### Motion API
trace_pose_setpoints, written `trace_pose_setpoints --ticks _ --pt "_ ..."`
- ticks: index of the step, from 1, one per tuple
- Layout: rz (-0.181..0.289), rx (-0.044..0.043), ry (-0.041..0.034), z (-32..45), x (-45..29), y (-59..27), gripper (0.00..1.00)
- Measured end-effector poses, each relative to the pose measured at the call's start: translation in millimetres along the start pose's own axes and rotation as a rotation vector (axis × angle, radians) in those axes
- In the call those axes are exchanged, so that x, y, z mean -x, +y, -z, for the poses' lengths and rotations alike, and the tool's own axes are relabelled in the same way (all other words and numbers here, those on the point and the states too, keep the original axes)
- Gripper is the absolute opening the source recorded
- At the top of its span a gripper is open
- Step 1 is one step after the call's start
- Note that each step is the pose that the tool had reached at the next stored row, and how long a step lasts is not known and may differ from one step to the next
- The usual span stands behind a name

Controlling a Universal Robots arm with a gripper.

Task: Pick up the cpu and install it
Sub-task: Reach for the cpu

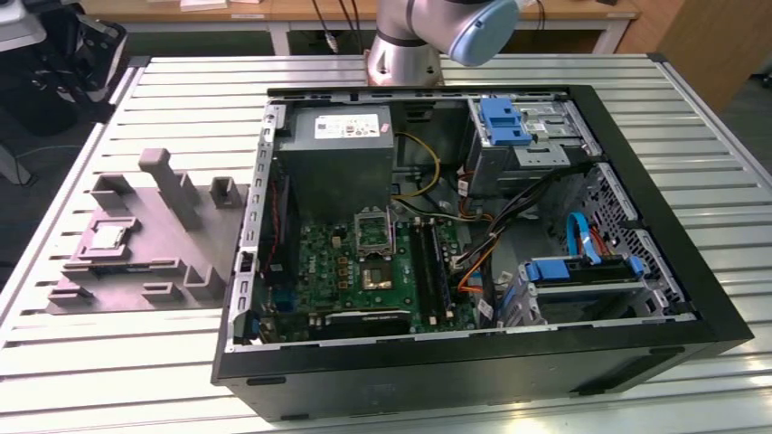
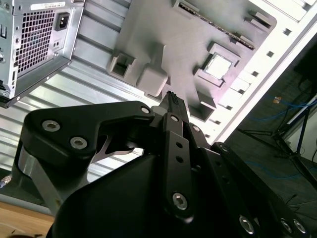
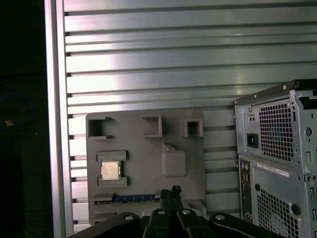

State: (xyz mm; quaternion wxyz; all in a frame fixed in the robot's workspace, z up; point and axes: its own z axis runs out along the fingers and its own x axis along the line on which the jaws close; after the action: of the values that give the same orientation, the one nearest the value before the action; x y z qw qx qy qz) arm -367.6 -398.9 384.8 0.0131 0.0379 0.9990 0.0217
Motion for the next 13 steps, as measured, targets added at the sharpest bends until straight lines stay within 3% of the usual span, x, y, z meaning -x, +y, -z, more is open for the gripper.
trace_pose_setpoints --ticks 13 --pt "0.000 -0.0001 0.0001 -0.1 -8.2 -0.6 0.11"
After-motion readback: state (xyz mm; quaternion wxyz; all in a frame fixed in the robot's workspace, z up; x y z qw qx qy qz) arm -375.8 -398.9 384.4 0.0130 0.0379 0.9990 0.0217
